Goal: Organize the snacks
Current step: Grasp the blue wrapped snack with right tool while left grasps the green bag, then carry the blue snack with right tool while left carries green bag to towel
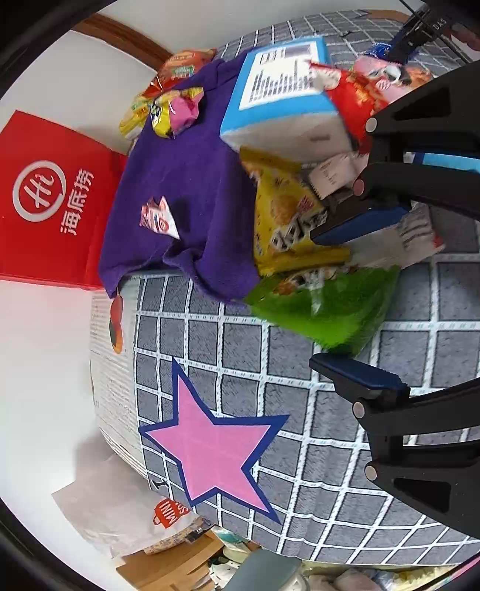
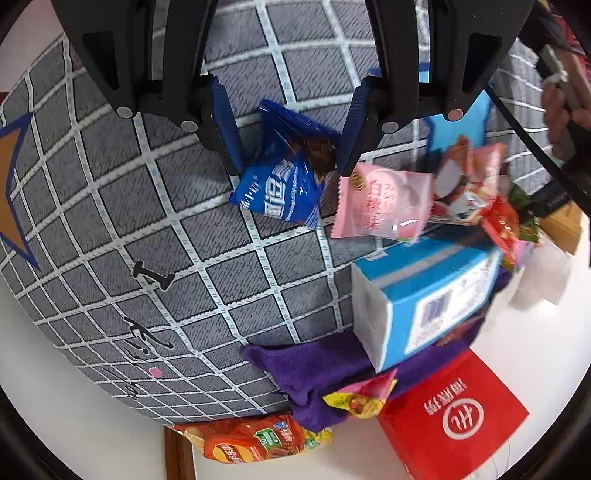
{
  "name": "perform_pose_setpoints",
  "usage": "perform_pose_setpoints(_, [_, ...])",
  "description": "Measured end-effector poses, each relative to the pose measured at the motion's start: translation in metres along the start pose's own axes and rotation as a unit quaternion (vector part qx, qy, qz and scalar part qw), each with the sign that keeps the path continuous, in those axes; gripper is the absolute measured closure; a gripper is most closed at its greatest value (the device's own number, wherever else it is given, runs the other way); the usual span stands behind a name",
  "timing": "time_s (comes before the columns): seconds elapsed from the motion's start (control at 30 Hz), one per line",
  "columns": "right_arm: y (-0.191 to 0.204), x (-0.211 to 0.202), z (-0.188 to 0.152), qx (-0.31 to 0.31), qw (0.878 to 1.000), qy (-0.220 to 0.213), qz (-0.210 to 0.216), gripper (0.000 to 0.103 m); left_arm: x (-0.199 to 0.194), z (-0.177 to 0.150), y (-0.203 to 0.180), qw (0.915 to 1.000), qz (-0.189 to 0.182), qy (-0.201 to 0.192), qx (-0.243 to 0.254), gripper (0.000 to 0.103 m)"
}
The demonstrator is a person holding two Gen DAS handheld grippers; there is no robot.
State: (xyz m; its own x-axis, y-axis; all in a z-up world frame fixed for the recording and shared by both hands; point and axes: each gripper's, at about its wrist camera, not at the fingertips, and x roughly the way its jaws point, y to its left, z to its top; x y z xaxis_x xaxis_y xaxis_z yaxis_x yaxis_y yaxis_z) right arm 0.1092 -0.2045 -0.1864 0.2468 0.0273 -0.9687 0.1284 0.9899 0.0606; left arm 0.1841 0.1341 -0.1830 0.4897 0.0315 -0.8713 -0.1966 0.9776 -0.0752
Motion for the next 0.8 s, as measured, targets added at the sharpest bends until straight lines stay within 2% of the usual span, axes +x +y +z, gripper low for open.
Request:
perform_pose_setpoints(0.2, [0.007,0.006,0.003,-0.026,0.999,-0.022,-0.024,0.050,0.023,0.005,0.011,0.9996,-0.006,0.025,-0.010,0.045])
perform_pose_setpoints(0.33, [0.010,0.009,0.005,-0.050,0.998,-0.031,-0.038,0.054,0.024,0.003,0.010,0.9999,-0.006,0.016,-0.002,0.045])
perform_pose_setpoints(0.4, [0.008,0.009,0.006,-0.054,0.997,-0.036,-0.034,0.056,0.024,0.003,0.010,0.9999,-0.009,0.012,-0.002,0.048])
perform_pose_setpoints(0.43, [0.007,0.009,0.006,-0.052,0.997,-0.038,-0.029,0.056,0.024,0.005,0.010,0.9998,-0.015,0.010,-0.003,0.055])
perform_pose_setpoints(0.53, [-0.001,0.006,0.008,-0.039,0.998,-0.043,-0.012,0.060,0.021,0.004,0.011,0.9997,-0.024,0.004,-0.001,0.063])
perform_pose_setpoints(0.63, [-0.006,0.004,0.009,-0.029,0.999,-0.040,0.004,0.061,0.013,0.000,0.013,0.9994,-0.035,-0.005,0.001,0.065])
perform_pose_setpoints(0.67, [-0.007,0.003,0.010,-0.026,0.999,-0.040,0.008,0.061,0.010,-0.001,0.014,0.9992,-0.039,-0.009,0.001,0.069])
perform_pose_setpoints(0.8, [-0.009,-0.002,0.010,-0.015,0.999,-0.034,0.023,0.061,-0.001,-0.004,0.016,0.9990,-0.043,-0.016,0.002,0.069])
